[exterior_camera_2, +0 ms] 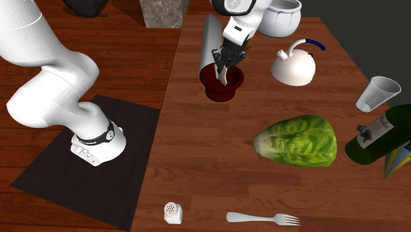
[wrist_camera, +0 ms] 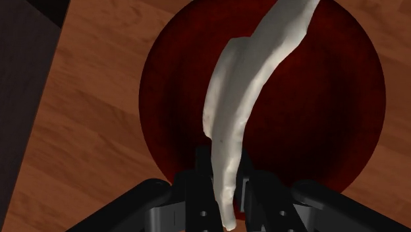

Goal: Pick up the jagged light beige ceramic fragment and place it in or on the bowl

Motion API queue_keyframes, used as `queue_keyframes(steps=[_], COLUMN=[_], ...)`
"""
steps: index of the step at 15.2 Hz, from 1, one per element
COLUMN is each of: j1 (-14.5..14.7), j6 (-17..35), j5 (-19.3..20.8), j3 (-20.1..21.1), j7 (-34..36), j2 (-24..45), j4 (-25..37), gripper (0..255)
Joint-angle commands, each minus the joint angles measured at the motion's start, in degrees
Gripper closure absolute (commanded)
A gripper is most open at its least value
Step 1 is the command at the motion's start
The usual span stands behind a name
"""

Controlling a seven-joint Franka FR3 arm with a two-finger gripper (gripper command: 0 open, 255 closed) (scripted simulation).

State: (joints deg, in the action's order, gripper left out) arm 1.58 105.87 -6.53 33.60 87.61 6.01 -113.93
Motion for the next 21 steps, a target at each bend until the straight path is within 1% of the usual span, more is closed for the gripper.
queue_keyframes(steps=[1,3,4,9,13,21], j1=[0.14,0.16,0.16,0.16,-0.24,-0.24], j6=[0.2,0.2,0.18,0.2,-7.07,-7.07], j5=[-0.1,-0.1,-0.08,-0.1,0.19,0.19], j3=[0.13,0.12,0.12,0.12,-0.19,-0.19], j7=[0.0,0.0,0.01,0.0,0.18,0.18], j2=[0.24,0.24,0.28,0.24,0.2,0.2], j4=[-0.16,-0.16,-0.12,-0.16,7.02,7.02], gripper=[255,255,0,0,0,0])
